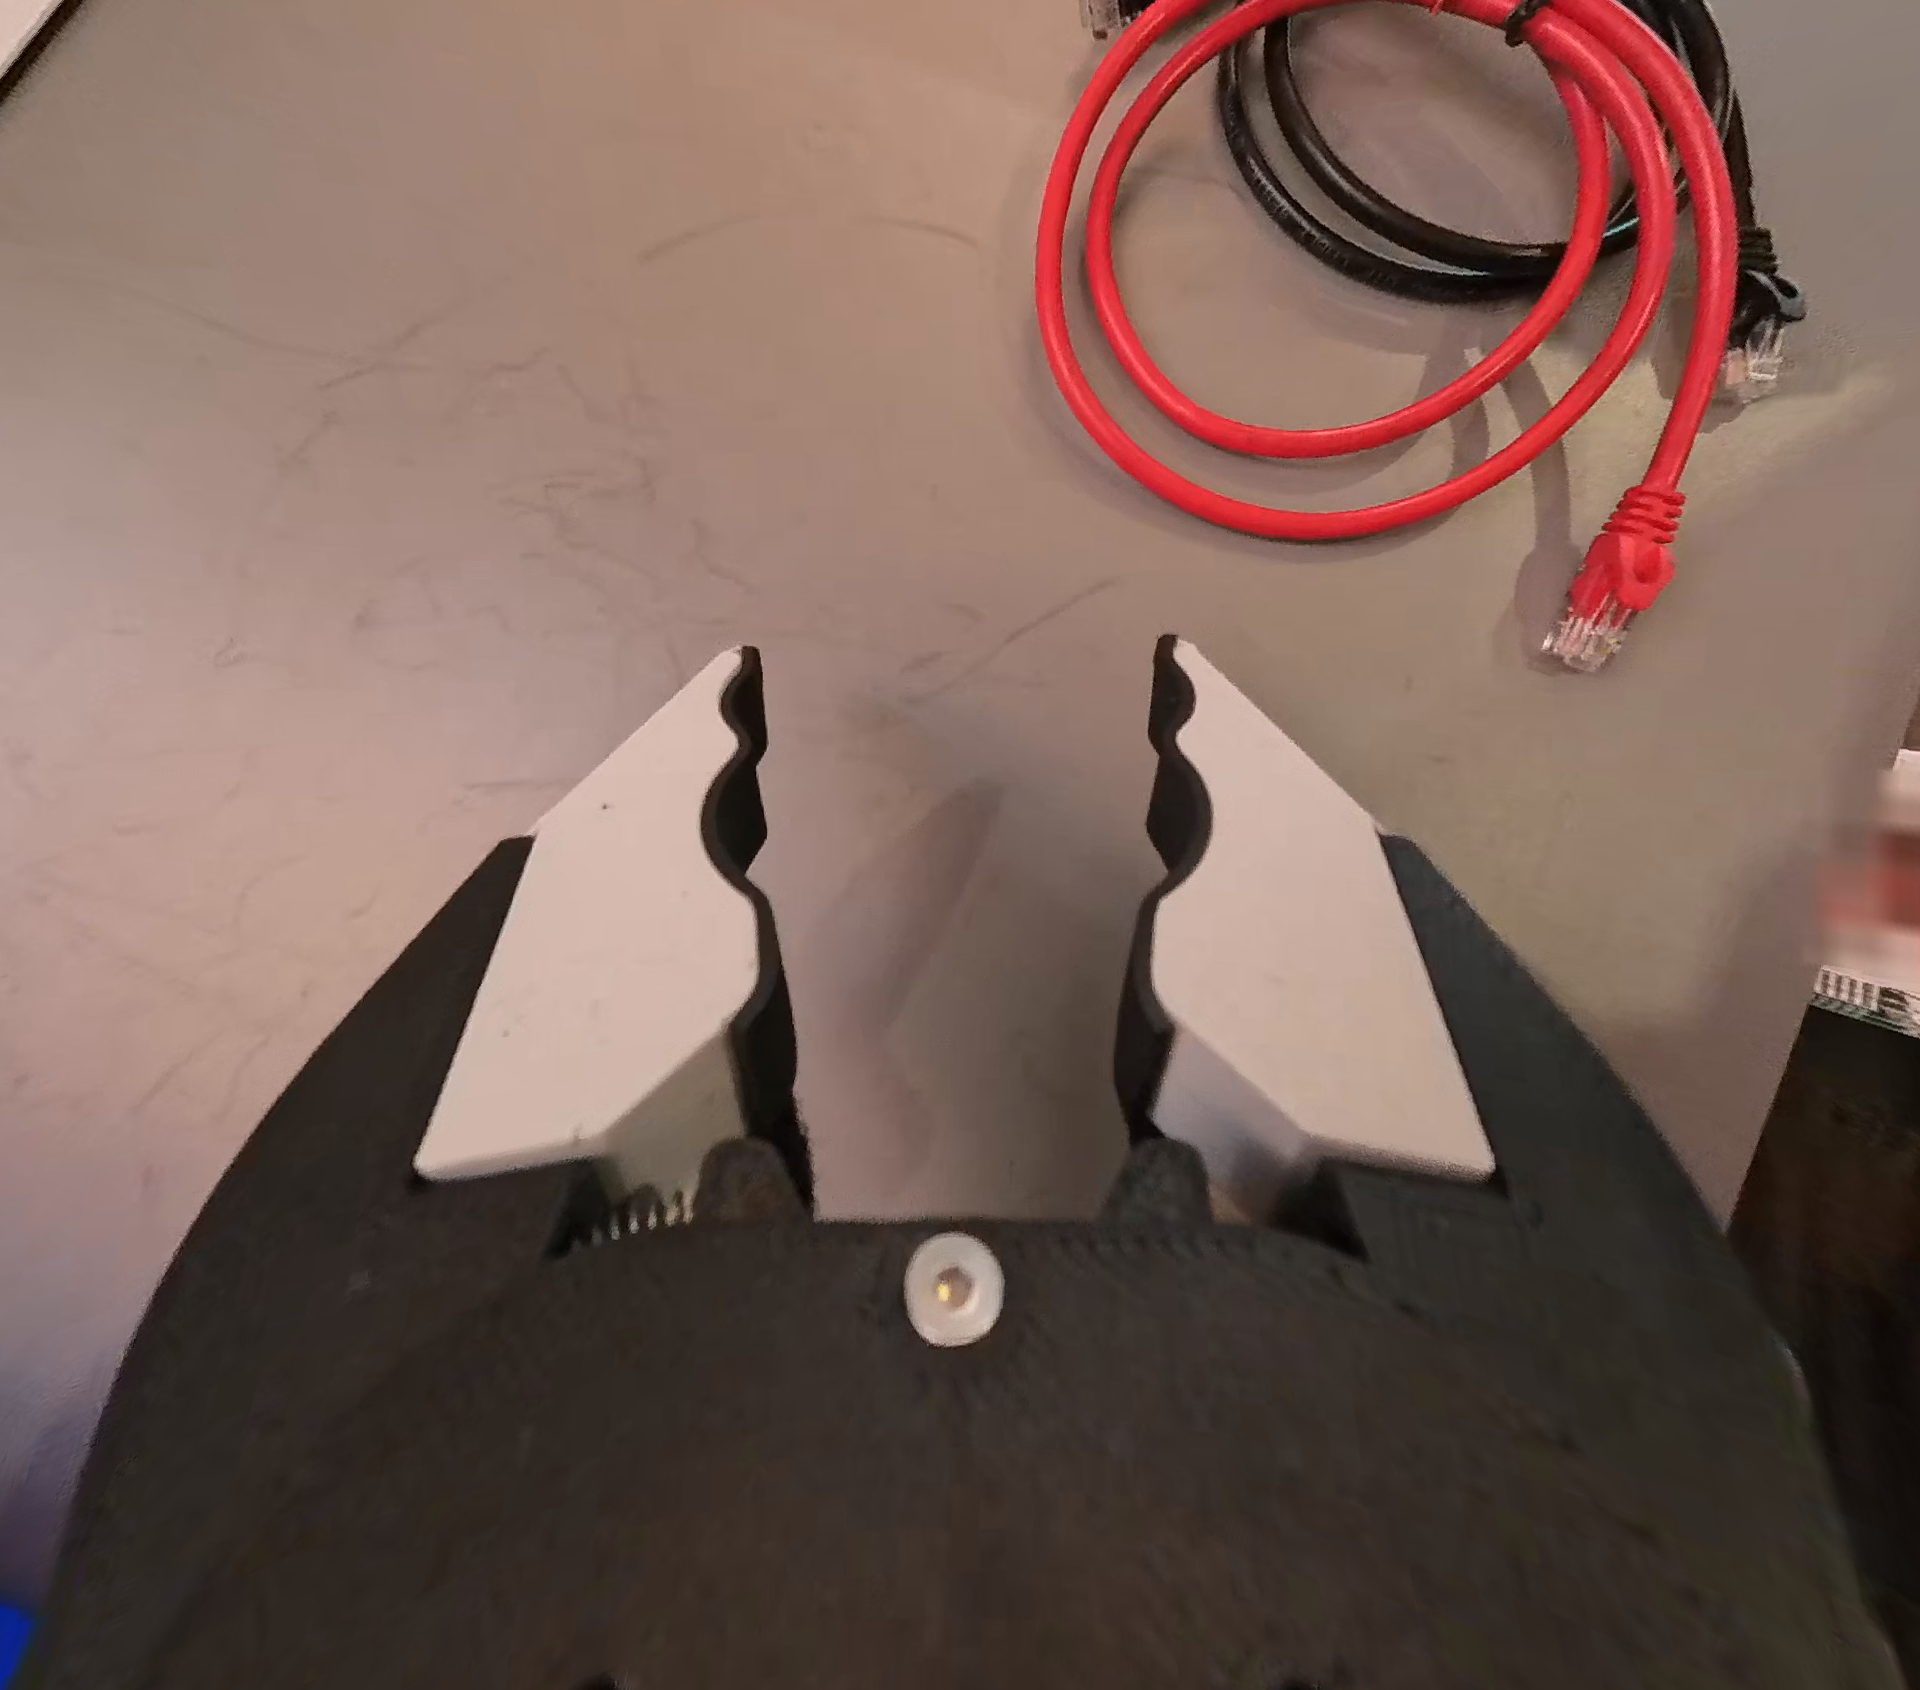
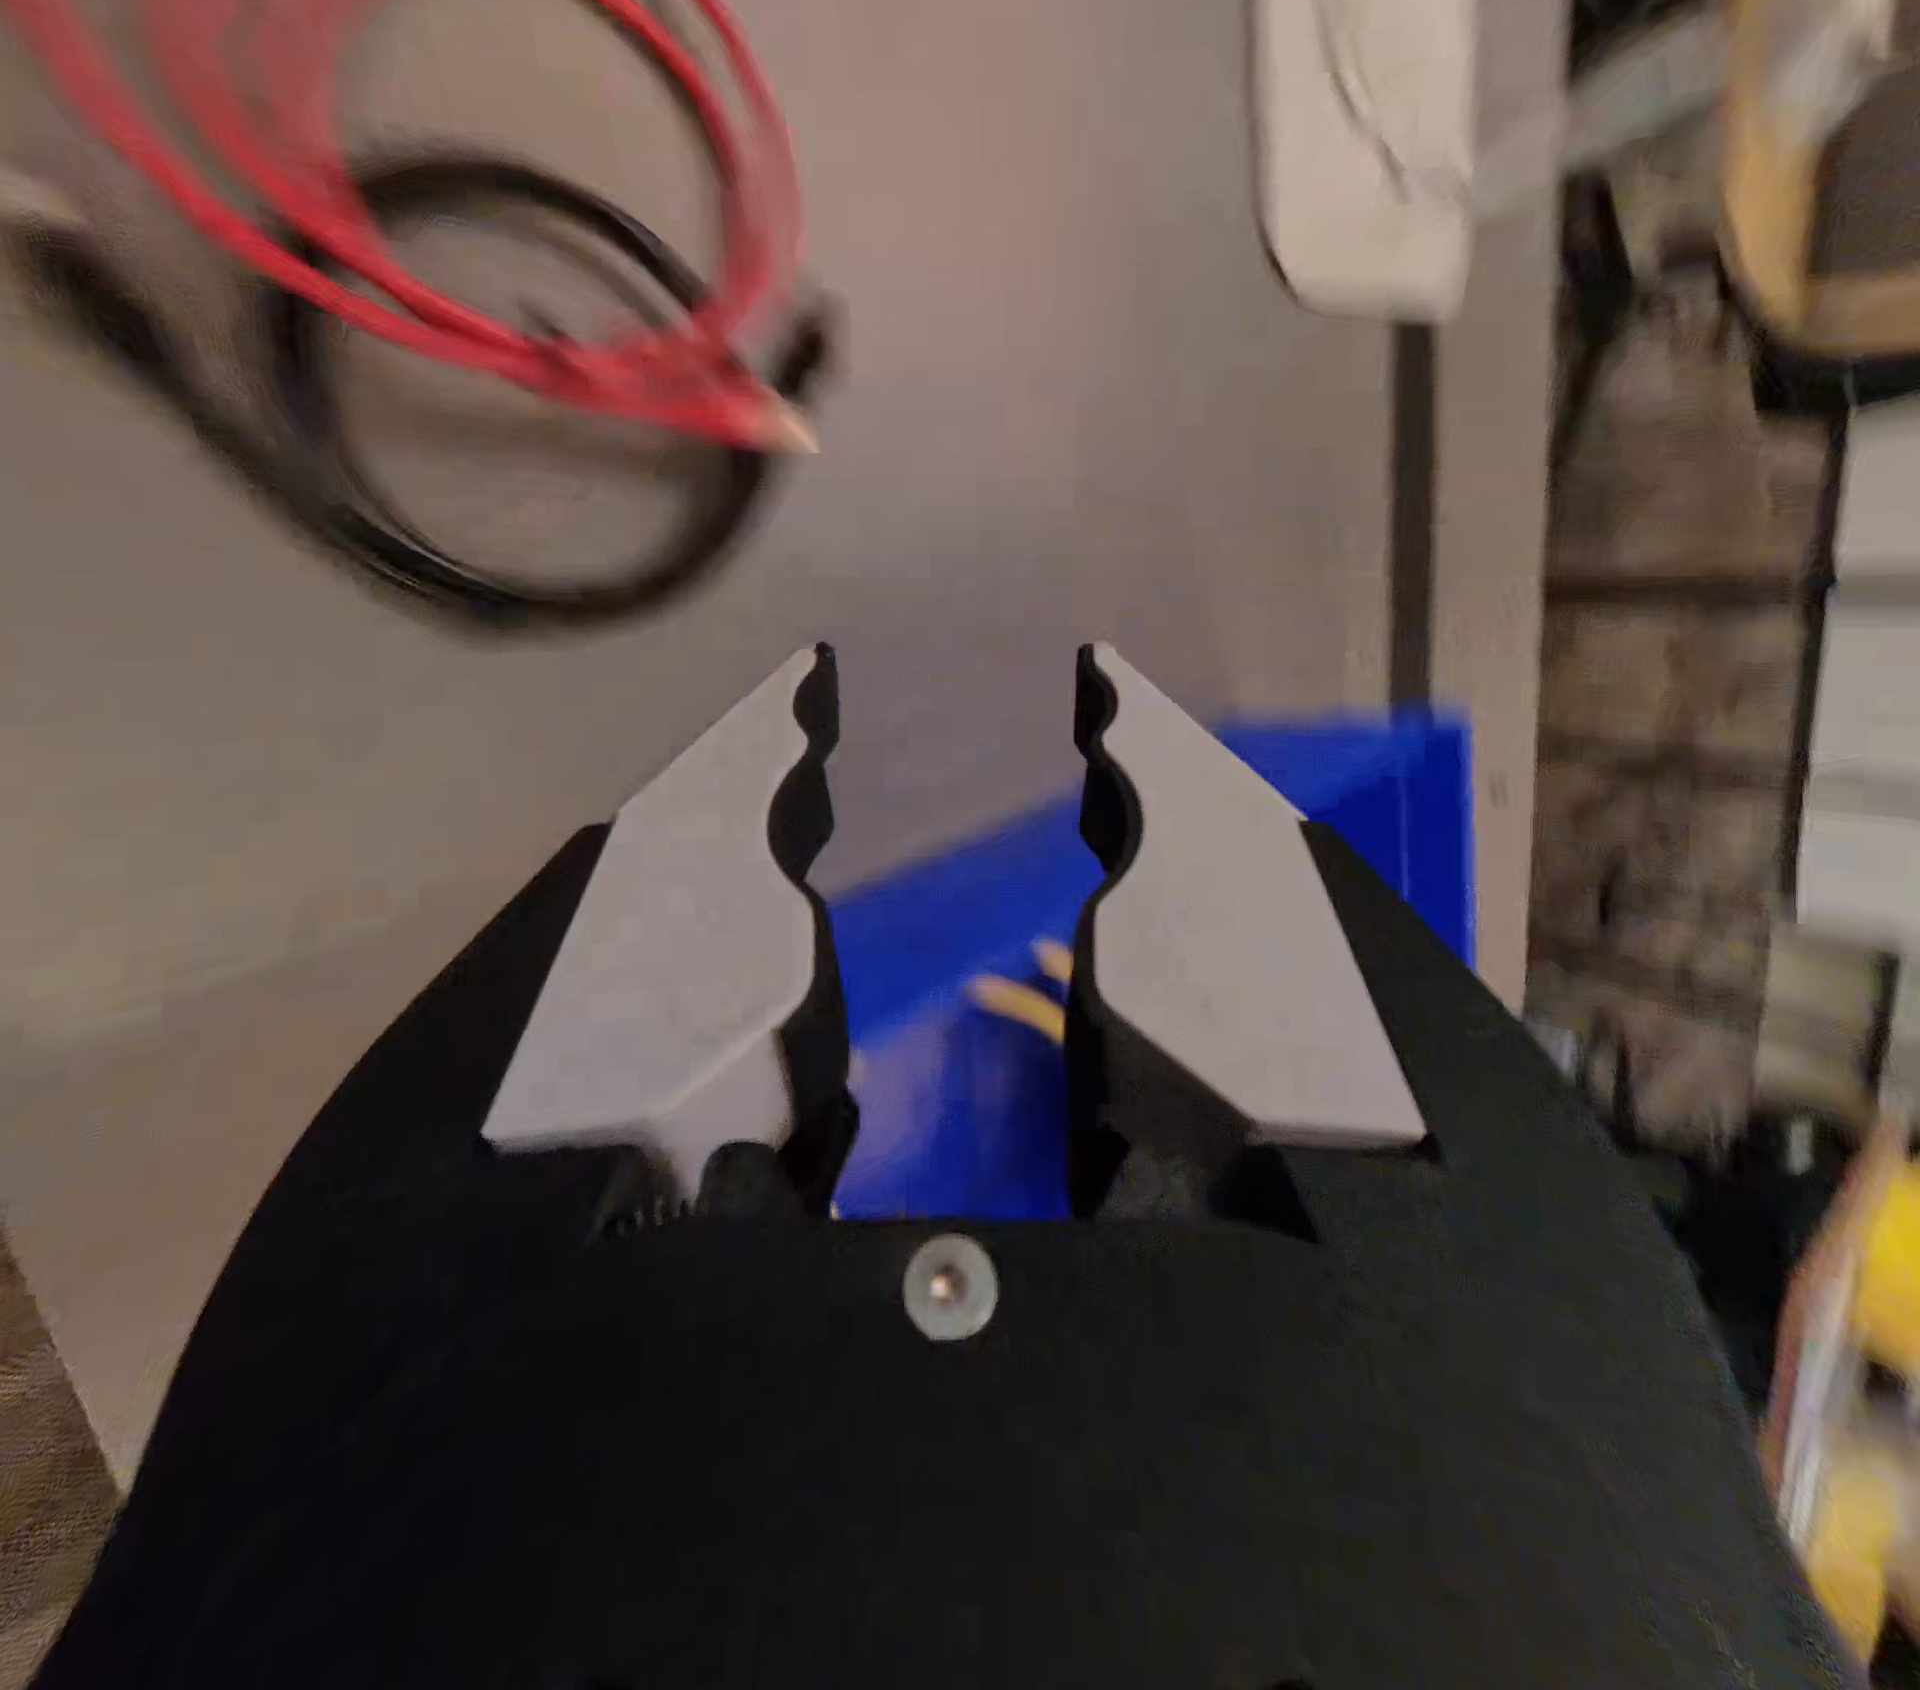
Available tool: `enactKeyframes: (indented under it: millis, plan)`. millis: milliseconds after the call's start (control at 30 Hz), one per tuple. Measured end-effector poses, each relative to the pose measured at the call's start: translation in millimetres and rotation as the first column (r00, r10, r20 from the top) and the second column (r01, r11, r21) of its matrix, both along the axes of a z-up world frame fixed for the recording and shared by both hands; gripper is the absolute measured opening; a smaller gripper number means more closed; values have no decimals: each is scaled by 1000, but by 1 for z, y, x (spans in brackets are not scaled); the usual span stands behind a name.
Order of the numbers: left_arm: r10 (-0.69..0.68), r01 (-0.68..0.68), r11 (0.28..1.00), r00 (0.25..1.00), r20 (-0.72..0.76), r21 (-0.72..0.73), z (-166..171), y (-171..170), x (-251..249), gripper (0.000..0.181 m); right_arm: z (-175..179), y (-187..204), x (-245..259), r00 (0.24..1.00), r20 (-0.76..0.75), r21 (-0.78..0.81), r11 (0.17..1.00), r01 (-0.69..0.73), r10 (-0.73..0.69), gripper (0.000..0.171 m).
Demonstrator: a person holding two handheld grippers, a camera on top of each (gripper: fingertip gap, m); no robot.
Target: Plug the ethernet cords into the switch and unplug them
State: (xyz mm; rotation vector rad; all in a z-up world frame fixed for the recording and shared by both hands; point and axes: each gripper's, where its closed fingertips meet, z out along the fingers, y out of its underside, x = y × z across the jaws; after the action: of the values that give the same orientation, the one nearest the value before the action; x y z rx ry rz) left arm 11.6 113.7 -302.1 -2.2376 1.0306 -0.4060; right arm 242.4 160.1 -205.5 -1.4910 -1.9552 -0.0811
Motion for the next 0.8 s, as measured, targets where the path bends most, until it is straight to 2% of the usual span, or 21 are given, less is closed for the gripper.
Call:
enactKeyframes:
  millis: [67, 200, 333, 467, 600, 800]
  plan:
    - [0, 0, 1000, 1000, -3, 2, 1, -1, -2, 72, -19, -28, -29, 985, 77, 8, 988, -156, 155, 33]
    - [9, -9, 1000, 1000, 5, 5, 3, 0, -6, 71, -61, -53, -49, 932, 204, -34, 954, -298, 299, 29]
    - [5, -5, 1000, 1000, 3, 3, 3, 0, -6, 71, -93, -60, -51, 870, 333, -42, 927, -371, 364, 28]
    - [-5, 5, 1000, 1000, -6, -6, -1, -1, -4, 71, -112, -61, -53, 838, 380, -71, 915, -396, 392, 26]
    - [-8, 8, 1000, 1000, -13, -6, -2, -1, -4, 71, -109, -62, -59, 870, 317, -105, 926, -363, 378, 12]
    - [-2, 2, 1000, 1000, -3, -8, -2, 0, -4, 70, -65, -47, -68, 954, 152, -74, 966, -249, 258, 8]
